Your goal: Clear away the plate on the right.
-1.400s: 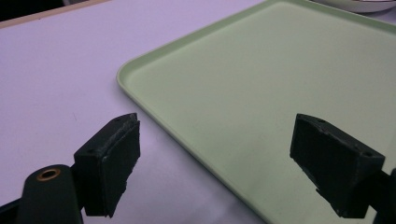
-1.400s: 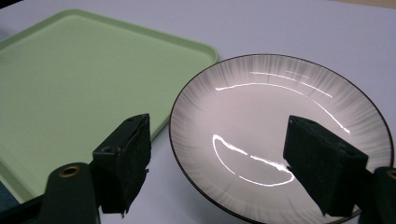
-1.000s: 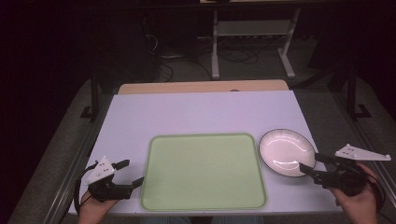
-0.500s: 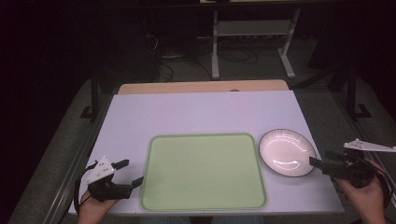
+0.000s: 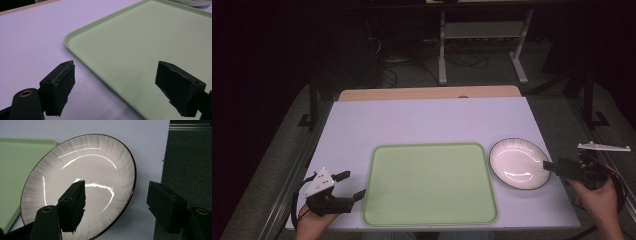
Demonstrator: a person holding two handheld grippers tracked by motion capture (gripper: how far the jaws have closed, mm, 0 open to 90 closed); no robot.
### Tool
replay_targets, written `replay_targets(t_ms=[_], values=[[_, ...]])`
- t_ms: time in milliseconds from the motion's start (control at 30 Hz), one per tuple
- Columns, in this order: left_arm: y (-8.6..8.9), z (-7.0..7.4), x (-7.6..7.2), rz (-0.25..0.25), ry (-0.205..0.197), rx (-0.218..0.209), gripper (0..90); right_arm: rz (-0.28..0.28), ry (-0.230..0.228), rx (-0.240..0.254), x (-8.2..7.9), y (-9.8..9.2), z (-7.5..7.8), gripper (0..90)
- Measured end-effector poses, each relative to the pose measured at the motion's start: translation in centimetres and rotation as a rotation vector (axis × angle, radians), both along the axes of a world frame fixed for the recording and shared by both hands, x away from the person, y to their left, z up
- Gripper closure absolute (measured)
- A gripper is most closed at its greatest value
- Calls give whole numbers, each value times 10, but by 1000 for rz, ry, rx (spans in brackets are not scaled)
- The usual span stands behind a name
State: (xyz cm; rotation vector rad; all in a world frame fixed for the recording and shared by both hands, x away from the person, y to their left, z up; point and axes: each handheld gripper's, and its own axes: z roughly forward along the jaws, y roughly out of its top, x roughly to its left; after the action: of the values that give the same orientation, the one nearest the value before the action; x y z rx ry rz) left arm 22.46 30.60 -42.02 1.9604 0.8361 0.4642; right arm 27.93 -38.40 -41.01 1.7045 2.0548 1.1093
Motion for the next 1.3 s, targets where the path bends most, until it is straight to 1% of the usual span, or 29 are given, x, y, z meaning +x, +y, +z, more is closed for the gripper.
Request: replay_targets(t_ms=[33, 67, 100, 167, 200, 267, 300, 367, 433, 467, 500, 533, 567, 600, 633, 700, 733, 767, 800, 833, 867, 900, 967, 1033, 1067, 1100, 1200, 1300], values=[[0, 0, 0, -2, 1, 2, 159, -5, 22, 4, 4, -1, -3, 326], [0, 0, 0, -2, 1, 2, 159, -5, 22, 4, 4, -1, -3, 326], [0, 0, 0, -1, 0, 0, 159, -13, 43, 5, 8, 0, -6, 340], [1, 0, 0, 1, -1, -1, 159, -14, 58, 2, 12, 0, -9, 350], [1, 0, 0, 1, -1, -1, 159, -14, 58, 2, 12, 0, -9, 350], [1, 0, 0, 1, 0, -1, 159, -16, 74, 7, 17, 0, -11, 376], [1, 0, 0, 2, 0, -1, 159, -26, 89, 24, 20, 0, -13, 409], [1, 0, 0, 0, 1, -1, 159, -28, 106, 57, 23, -2, -15, 442], [0, 0, 0, -1, 2, -1, 159, -37, 127, 75, 26, -4, -17, 476], [0, 0, 0, -1, 2, -1, 159, -37, 127, 75, 26, -4, -17, 476], [0, 0, 0, -1, 2, -1, 159, -44, 148, 103, 28, -6, -19, 497], [0, 0, 0, -1, 2, -1, 159, -44, 148, 103, 28, -6, -19, 497], [0, 0, 0, -1, 2, 0, 159, -47, 165, 125, 30, -7, -21, 522], [0, 0, 0, -1, 2, 0, 159, -47, 165, 125, 30, -7, -21, 522], [0, 0, 0, 0, 2, 1, 159, -50, 183, 143, 32, -8, -23, 552], [0, 0, 0, 0, 2, 1, 159, -48, 202, 150, 33, -9, -24, 578], [0, 0, 0, 0, 3, 1, 159, -46, 209, 162, 34, -9, -25, 600], [0, 0, 0, 0, 3, 1, 159, -46, 209, 162, 34, -9, -25, 600], [0, 0, 0, 0, 3, 1, 159, -45, 214, 173, 34, -10, -26, 611], [0, 0, 0, 0, 3, 1, 159, -53, 227, 181, 36, -11, -27, 636], [0, 0, 0, 0, 3, 1, 159, -53, 227, 181, 36, -11, -27, 636], [0, 0, 0, 0, 3, 2, 159, -57, 241, 183, 37, -11, -30, 651], [0, 0, 0, 1, 3, 1, 159, -55, 246, 187, 37, -12, -31, 659], [0, 0, 0, 1, 3, 0, 159, -59, 261, 210, 38, -13, -35, 686], [0, 0, 0, 1, 3, 0, 159, -59, 261, 210, 38, -13, -35, 686], [0, 0, 0, 1, 4, 1, 159, -67, 278, 213, 39, -13, -36, 699], [0, 0, 0, 1, 4, 0, 159, -70, 274, 223, 39, -14, -37, 700], [0, 0, 0, 1, 4, 0, 159, -65, 268, 218, 38, -14, -37, 696]])
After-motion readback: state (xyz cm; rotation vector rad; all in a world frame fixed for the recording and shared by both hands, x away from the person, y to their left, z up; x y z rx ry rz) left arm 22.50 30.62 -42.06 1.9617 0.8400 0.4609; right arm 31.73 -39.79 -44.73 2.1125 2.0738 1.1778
